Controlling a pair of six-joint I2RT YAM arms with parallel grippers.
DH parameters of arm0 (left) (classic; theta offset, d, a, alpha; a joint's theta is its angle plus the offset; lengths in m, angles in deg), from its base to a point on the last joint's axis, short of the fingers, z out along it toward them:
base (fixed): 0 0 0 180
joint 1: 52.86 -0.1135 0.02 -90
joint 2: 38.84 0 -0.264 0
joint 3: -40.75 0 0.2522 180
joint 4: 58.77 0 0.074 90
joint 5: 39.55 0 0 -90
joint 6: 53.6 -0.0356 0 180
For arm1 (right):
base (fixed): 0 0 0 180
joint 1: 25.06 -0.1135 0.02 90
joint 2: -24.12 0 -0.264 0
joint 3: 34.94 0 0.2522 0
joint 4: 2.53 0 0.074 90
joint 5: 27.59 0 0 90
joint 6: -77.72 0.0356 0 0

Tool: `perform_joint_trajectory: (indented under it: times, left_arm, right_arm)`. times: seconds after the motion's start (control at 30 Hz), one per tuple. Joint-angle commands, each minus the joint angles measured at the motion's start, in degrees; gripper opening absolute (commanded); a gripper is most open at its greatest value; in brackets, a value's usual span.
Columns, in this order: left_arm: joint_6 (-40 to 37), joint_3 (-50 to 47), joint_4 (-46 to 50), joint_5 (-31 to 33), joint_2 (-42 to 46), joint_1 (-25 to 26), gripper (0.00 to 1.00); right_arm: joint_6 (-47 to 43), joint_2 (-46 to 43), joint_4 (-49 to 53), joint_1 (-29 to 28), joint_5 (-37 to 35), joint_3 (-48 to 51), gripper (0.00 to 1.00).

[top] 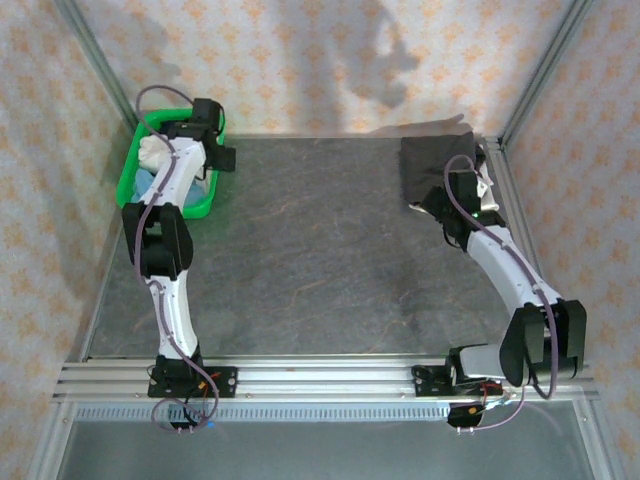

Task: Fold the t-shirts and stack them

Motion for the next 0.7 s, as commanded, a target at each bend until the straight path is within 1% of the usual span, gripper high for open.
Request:
perform_joint_trajectory:
  times: [0.0,0.03,0.13,0.17,0.2,0.27,0.33,0.53,0.57,0.63,0.67]
  left_arm:
    - [11.2,5.9,-0.1,-6.9,-1.4,-4.9,1.0]
    - [13.4,7.9,-0.1,-9.7,-3.1,-6.0,0.97]
    - [16.9,15.7,2.1,-15.4,-9.3,-7.9,0.73]
    - [17.4,18.9,3.3,-16.7,-11.8,-8.0,0.69]
    - [17.6,21.3,4.0,-17.5,-13.7,-8.0,0.67]
    - [18.9,26.8,5.5,-19.2,-17.9,-8.0,0.67]
    - [19.6,29.1,5.1,-20.5,-20.4,-8.0,0.67]
    - [20.1,28.9,2.6,-22.4,-24.0,-7.9,0.67]
    - [20.1,28.7,2.5,-22.7,-24.4,-7.8,0.65]
    - [19.9,28.0,2.1,-22.5,-24.7,-7.5,0.53]
    - [19.7,27.6,2.0,-22.1,-24.6,-7.4,0.46]
  right_arm:
    - [-0.6,-1.2,-1.1,0.3,0.9,1.2,0.78]
    - [-0.7,-1.2,-1.4,0.3,1.4,1.4,0.76]
    - [-1.0,-1.1,-1.9,0.3,2.4,1.9,0.74]
    - [-1.1,-1.2,-1.8,0.3,2.5,1.9,0.74]
    - [-1.2,-1.2,-1.8,0.3,2.7,1.9,0.74]
    - [-1.5,-1.4,-1.7,0.3,2.9,2.0,0.73]
    - [-1.8,-1.8,-1.7,0.3,3.2,2.1,0.73]
    - [-2.6,-3.2,-1.6,0.3,3.7,3.0,0.72]
    - [-2.7,-3.4,-1.6,0.3,3.7,3.2,0.72]
    - [-2.6,-3.5,-1.5,0.3,3.8,3.3,0.72]
    - [-2.8,-3.6,-1.5,0.3,3.8,3.3,0.71]
